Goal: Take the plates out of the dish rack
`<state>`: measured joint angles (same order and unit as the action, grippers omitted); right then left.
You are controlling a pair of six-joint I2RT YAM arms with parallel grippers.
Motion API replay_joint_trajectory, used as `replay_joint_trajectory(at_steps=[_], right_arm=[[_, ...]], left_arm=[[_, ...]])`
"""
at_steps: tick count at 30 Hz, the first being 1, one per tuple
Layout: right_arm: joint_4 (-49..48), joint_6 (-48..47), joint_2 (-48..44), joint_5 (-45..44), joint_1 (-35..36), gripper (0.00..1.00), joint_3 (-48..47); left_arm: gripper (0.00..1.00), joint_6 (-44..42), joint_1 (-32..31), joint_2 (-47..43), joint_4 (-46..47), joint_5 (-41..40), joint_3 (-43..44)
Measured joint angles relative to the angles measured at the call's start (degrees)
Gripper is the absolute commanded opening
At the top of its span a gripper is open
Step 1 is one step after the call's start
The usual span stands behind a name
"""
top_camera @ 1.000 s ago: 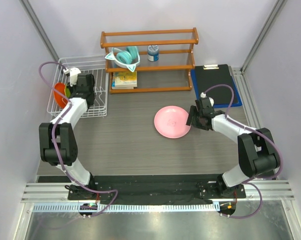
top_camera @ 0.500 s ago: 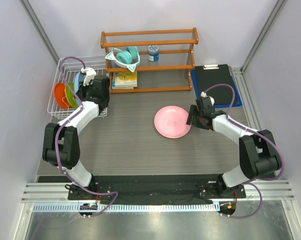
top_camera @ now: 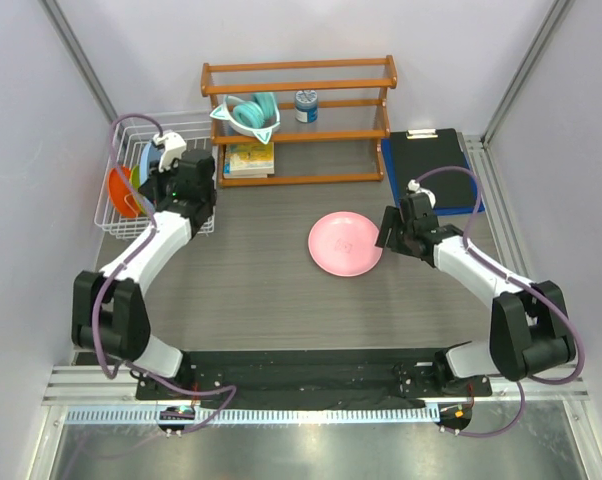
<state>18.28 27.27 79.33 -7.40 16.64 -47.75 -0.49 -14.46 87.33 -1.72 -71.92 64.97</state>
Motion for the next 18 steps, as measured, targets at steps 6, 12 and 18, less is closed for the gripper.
replay_joint_trajectory(at_steps=[6, 12, 18], right_arm=[[0.5, 0.0, -1.9, 0.2, 0.0, 0.72, 0.0], [1.0, -0.2, -4.4, 4.0, 0.0, 0.72, 0.0], [-1.1, 0.1, -9.8, 13.2, 0.6, 0.75, 0.0]], left_arm=[[0.00, 2.8, -1.1, -6.9, -5.5, 2.5, 0.4], [0.00, 10.9, -3.1, -12.5, -17.5, 11.6, 1.3], [0.00, 21.2, -4.0, -19.1, -22.7, 35.8, -1.3]])
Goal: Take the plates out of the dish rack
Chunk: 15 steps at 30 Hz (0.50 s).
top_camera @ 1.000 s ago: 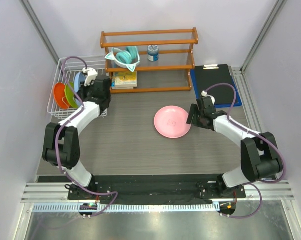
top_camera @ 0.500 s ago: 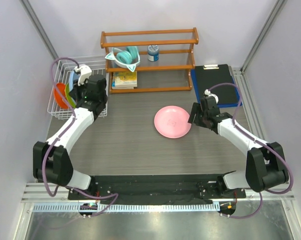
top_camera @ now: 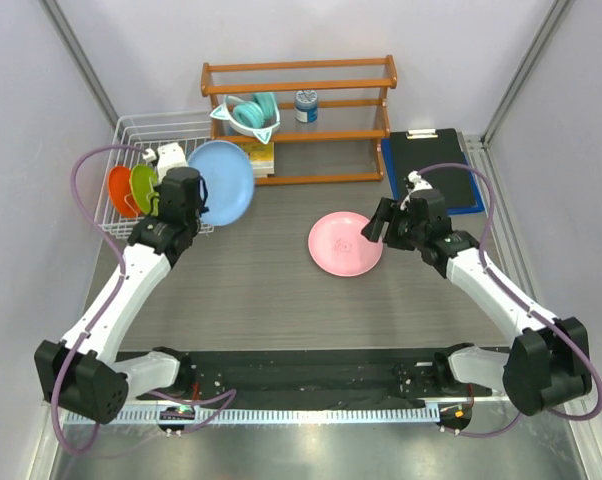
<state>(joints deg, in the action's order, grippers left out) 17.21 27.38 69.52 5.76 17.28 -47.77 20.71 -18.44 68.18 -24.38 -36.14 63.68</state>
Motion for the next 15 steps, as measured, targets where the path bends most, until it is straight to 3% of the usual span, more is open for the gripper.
replay_joint_trajectory(at_steps=[8, 15], right_arm=[[-11.1, 3.7, -3.1, 10.7, 3.5, 0.75, 2.6], [-15.3, 5.7, -0.5, 12.4, 7.6, 0.75, 2.8]], left_arm=[[0.00, 12.5, -1.0, -1.5, 3.6, 28.8, -9.5], [0.00, 18.2, -4.3, -1.4, 6.8, 38.8, -13.7]])
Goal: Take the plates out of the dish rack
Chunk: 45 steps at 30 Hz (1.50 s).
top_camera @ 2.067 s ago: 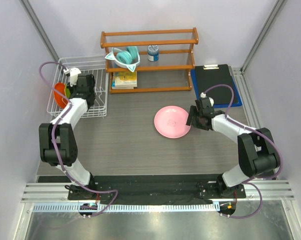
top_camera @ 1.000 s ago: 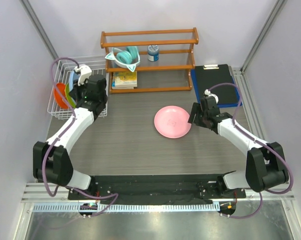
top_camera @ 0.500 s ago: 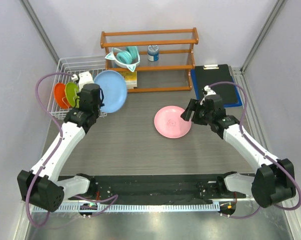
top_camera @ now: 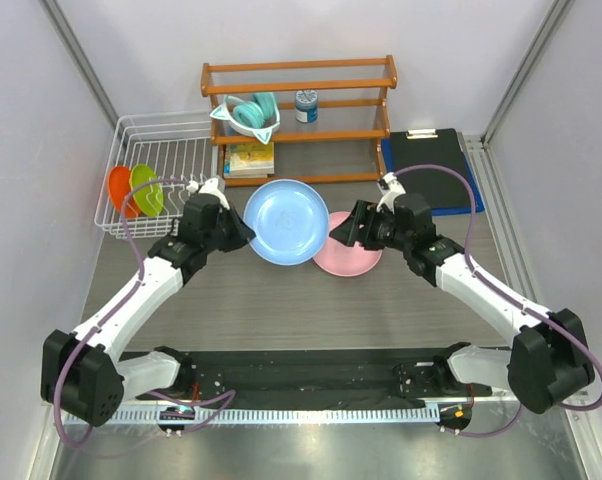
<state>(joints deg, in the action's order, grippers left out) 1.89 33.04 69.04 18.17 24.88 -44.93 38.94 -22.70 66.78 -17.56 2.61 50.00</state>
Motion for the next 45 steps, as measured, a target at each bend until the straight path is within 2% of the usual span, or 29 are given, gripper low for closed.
replay_joint_trajectory(at_steps=[7, 8, 10, 11, 15, 16, 17, 19, 21, 22, 23, 26, 30, 37, 40, 45], right_arm=[[-2.1, 0.6, 4.4, -0.8, 2.7, 0.72, 0.3], [-2.3, 0.6, 5.3, -1.0, 2.9, 0.61, 0.3], [-2.5, 0.6, 6.8, -1.3, 3.3, 0.49, 0.3], [-2.8, 0.7, 7.6, -1.4, 3.5, 0.34, 0.3], [-3.8, 1.2, 9.7, -1.4, 3.9, 0.01, 0.2], [-3.9, 1.4, 9.8, -1.3, 4.0, 0.01, 0.2], [-4.2, 1.8, 9.8, -1.0, 4.0, 0.01, 0.2], [-4.3, 1.6, 9.7, -1.7, 4.1, 0.01, 0.2], [-3.2, 1.2, 9.5, -4.2, 4.2, 0.01, 0.2], [-2.3, 1.1, 9.2, -5.3, 4.2, 0.01, 0.2], [-1.2, 1.1, 8.8, -7.0, 4.1, 0.01, 0.2], [2.1, 0.9, 6.8, -10.9, 3.0, 0.01, 0.2], [4.9, 0.5, 5.4, -13.2, -1.0, 0.01, 0.2], [7.7, 0.7, 6.4, -12.7, -8.4, 0.01, 0.5], [7.9, 0.8, 8.3, -11.2, -9.4, 0.01, 0.5], [8.5, 1.1, 12.7, -8.7, -9.6, 0.02, 0.5]], left_arm=[[0.00, 2.0, -3.0, 0.0, 2.0, 1.5, -2.1], [0.00, 2.3, -3.3, 0.0, 1.9, 1.6, -2.3], [0.00, 2.6, -4.3, 0.0, 2.0, 1.5, -2.7], [0.00, 2.7, -4.7, 0.0, 2.0, 1.5, -2.9], [0.00, 2.6, -5.5, 0.0, 2.3, 1.2, -3.3], [0.08, 2.5, -5.6, 0.0, 2.1, 0.5, -3.5], [0.22, 2.5, -5.5, 0.0, 2.0, 0.1, -3.7], [0.62, 2.5, -5.4, 0.1, 2.3, 0.0, -3.8], [0.69, 3.1, -5.5, 0.1, 2.7, -0.2, -3.8], [0.86, 2.8, -5.6, 0.1, 2.7, -0.5, -3.7], [0.91, 2.4, -5.6, 0.1, 2.6, -1.1, -3.7], [0.99, 1.2, -5.7, 0.1, 1.6, -4.7, -3.1], [1.00, -1.3, -5.7, -1.2, -1.0, -12.6, -2.1], [1.00, -6.5, -5.7, -10.1, -3.5, -28.5, -1.6], [1.00, -8.7, -5.7, -14.4, -3.3, -34.8, -1.7], [0.99, -11.6, -5.7, -20.7, -1.6, -39.7, -3.7]])
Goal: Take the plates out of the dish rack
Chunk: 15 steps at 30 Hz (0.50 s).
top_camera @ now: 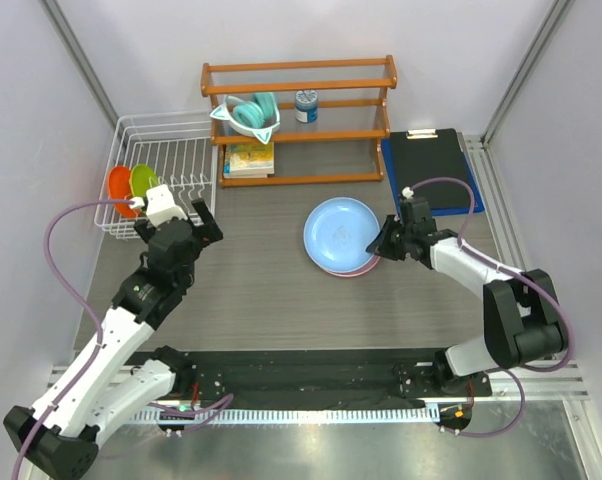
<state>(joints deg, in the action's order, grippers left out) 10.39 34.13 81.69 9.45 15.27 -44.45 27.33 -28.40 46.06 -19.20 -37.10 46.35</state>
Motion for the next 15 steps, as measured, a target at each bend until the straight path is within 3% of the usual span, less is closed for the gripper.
replay_joint_trajectory(at_steps=[7, 10, 14, 15], right_arm=[[0.0, 0.6, 2.7, 0.9, -0.1, 0.05, -0.1], [0.0, 0.6, 3.5, 0.8, -0.1, 0.21, -0.2], [0.3, 0.7, 3.8, 0.8, -0.1, 0.52, -0.9], [0.3, 0.6, 3.8, 0.8, -0.1, 0.54, -1.1]], left_arm=[[0.99, -2.1, 0.0, -1.9, 0.5, -2.9, -0.8], [1.00, -2.3, 0.0, -1.0, 0.5, -3.1, -0.8], [0.99, -2.4, 0.0, 0.4, 0.5, -3.4, -0.8], [0.99, -2.4, 0.0, 0.6, 0.5, -3.5, -0.8]])
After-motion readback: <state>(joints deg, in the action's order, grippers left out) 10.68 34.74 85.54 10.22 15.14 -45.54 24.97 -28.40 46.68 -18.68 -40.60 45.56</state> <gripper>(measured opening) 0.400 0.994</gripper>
